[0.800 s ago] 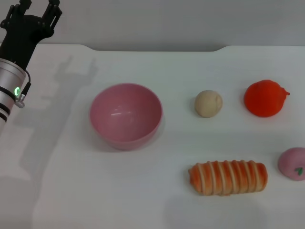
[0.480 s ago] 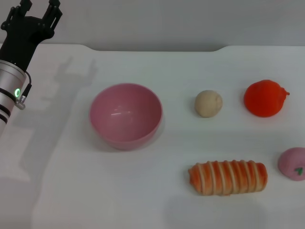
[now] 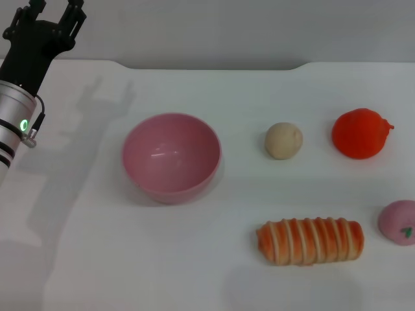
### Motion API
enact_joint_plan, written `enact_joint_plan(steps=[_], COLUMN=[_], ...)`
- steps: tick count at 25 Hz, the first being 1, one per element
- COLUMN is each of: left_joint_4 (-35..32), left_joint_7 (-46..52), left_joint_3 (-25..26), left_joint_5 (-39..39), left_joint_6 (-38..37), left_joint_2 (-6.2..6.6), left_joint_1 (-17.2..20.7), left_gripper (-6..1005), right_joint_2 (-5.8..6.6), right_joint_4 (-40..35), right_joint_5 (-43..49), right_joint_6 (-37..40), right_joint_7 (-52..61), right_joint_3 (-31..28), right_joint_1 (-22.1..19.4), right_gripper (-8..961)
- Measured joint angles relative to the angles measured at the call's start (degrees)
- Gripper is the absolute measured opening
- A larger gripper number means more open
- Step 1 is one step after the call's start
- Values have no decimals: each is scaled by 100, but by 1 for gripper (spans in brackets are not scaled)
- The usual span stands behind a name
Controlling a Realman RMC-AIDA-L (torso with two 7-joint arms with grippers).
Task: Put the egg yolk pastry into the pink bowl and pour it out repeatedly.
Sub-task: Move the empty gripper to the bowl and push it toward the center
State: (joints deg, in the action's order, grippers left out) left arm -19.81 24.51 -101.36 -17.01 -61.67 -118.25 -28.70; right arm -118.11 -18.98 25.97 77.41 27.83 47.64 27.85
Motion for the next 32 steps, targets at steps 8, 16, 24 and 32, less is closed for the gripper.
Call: enact_joint_plan(steps=[8,16,24,32], left_joint_4=[-34,-298,-1559,-3040], left_joint_7=[470,1565,5788,10054], left_joint_3=[2,59,1488,3800], left_joint_5=[88,1014,5192,10755], left_joint_6=[-371,-488,-803,-1985], left_joint_2=[60,346,1327,1524], left_joint_1=[56,67,-238,-1091], left_gripper=[634,605,576,524], right_joint_2=[-13,-27,-26,53], right_joint_4=[0,1,46,44], right_joint_5=[0,-11,-9,-7], right_joint_6=[27,30,11,45], right_joint_7=[46,53,60,70], right_joint_3=[116,141,176,373], right_joint_1=[24,36,32,-40], right_gripper=[636,635,637,635])
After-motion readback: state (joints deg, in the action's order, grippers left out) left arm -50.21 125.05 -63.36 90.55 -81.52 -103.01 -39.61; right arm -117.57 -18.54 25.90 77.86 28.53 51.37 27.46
